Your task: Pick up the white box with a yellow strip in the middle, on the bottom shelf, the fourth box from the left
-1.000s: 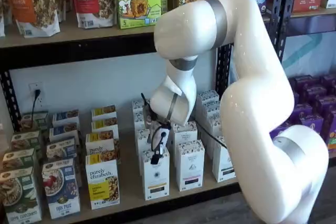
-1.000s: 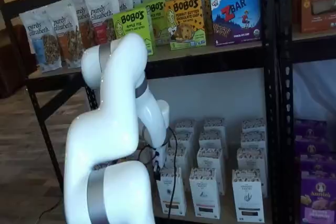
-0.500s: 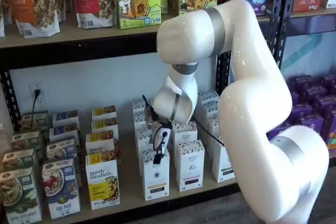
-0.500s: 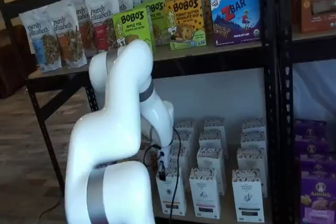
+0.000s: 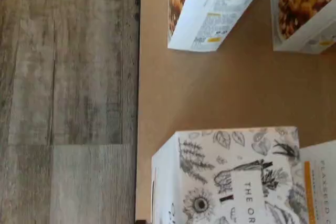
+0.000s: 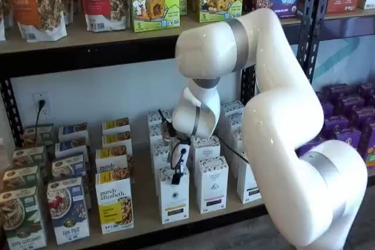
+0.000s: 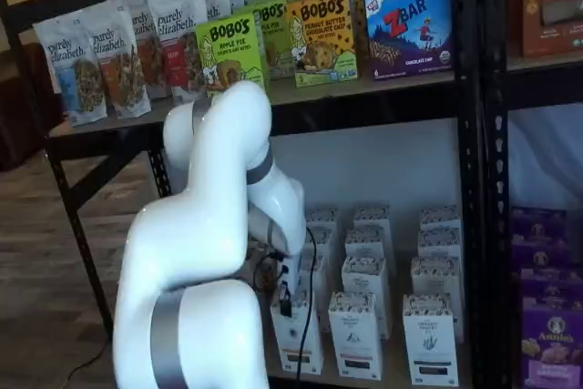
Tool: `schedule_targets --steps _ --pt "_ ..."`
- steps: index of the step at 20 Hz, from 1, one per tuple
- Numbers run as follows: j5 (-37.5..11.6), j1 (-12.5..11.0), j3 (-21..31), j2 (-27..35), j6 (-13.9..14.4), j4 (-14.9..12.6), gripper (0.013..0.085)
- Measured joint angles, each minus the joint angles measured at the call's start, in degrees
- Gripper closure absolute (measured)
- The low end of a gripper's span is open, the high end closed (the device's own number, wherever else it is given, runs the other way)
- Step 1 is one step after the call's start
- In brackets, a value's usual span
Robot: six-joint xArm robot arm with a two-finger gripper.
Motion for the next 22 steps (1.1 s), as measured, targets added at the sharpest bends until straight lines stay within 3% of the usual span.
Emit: schedule_targets --steps 13,17,22 --pt "3.89 -1.01 -4.49 3.39 7.88 -9.52 0.013" --pt "6.95 -1.47 -6.33 4.12 12.52 -15.03 0.013" --pt "7.1 -1.63 -6.54 4.45 14.13 -17.06 0.013"
